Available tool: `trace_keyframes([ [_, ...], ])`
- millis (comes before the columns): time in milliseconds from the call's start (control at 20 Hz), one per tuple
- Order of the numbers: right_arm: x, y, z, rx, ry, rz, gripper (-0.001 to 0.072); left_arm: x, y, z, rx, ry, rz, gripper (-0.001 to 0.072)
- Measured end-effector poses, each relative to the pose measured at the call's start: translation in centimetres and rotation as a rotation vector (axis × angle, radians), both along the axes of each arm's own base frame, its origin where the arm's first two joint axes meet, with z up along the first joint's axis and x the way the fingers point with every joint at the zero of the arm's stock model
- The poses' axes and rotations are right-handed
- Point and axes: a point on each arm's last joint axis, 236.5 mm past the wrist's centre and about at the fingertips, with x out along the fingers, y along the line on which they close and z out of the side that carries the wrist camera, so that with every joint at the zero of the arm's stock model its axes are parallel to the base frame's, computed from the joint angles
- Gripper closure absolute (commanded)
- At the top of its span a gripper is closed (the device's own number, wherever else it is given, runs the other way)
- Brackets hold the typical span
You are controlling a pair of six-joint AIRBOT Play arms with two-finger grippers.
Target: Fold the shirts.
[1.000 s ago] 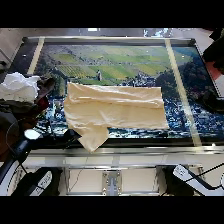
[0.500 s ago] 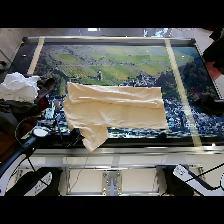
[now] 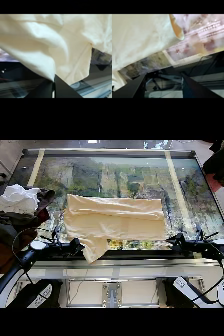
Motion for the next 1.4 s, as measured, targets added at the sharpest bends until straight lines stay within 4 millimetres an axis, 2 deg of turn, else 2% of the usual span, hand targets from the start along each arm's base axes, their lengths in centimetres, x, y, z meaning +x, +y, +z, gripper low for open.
trace_keyframes([
  [150, 1.1, 0.3, -1.3, 0.049, -0.014, -0.089, 0.0225, 0.1, 0.0, 0.1, -0.001, -0.005, 0.000, 0.0692],
  [300, 2.9, -0.8, -1.7, 0.050, -0.054, -0.194, 0.0227, 0.1, 0.0, 0.2, -0.002, -0.007, 0.000, 0.0691],
  [400, 3.7, -1.4, -1.9, 0.043, -0.072, -0.240, 0.0269, 0.1, 0.0, 0.2, -0.002, -0.008, 0.000, 0.0691],
  [500, 4.1, -1.3, -2.0, 0.036, -0.079, -0.247, 0.0276, 0.1, 0.0, 0.2, -0.002, -0.008, 0.000, 0.0692],
  [550, 4.2, -1.0, -2.1, 0.032, -0.081, -0.236, 0.0344, 0.1, 0.0, 0.2, -0.002, -0.008, 0.000, 0.0691],
  [650, 4.5, -0.5, -2.6, -0.005, -0.080, -0.208, 0.0658, 0.1, 0.0, 0.2, -0.002, -0.008, 0.000, 0.0692],
  [700, 4.8, -0.2, -2.7, -0.013, -0.085, -0.198, 0.0699, 0.1, 0.0, 0.2, -0.002, -0.008, 0.000, 0.0692],
  [800, 5.2, 0.6, -2.5, -0.022, -0.098, -0.169, 0.0699, 0.1, 0.0, 0.2, -0.002, -0.010, 0.000, 0.0693],
  [950, 6.0, 1.6, -0.3, -0.023, -0.171, -0.092, 0.0700, 0.5, 0.1, 1.4, -0.015, -0.040, 0.005, 0.0693],
  [1100, 5.9, 1.7, 3.5, -0.072, -0.248, 0.017, 0.0699, 1.1, 0.9, 4.4, -0.041, -0.126, 0.025, 0.0694],
  [1250, 3.2, 1.6, 6.2, -0.162, -0.241, 0.143, 0.0699, 0.5, 1.7, 7.2, -0.040, -0.204, 0.028, 0.0694],
  [1400, -0.4, 1.2, 7.1, -0.263, -0.179, 0.242, 0.0700, -0.4, 2.3, 9.0, -0.010, -0.249, 0.035, 0.0695],
])
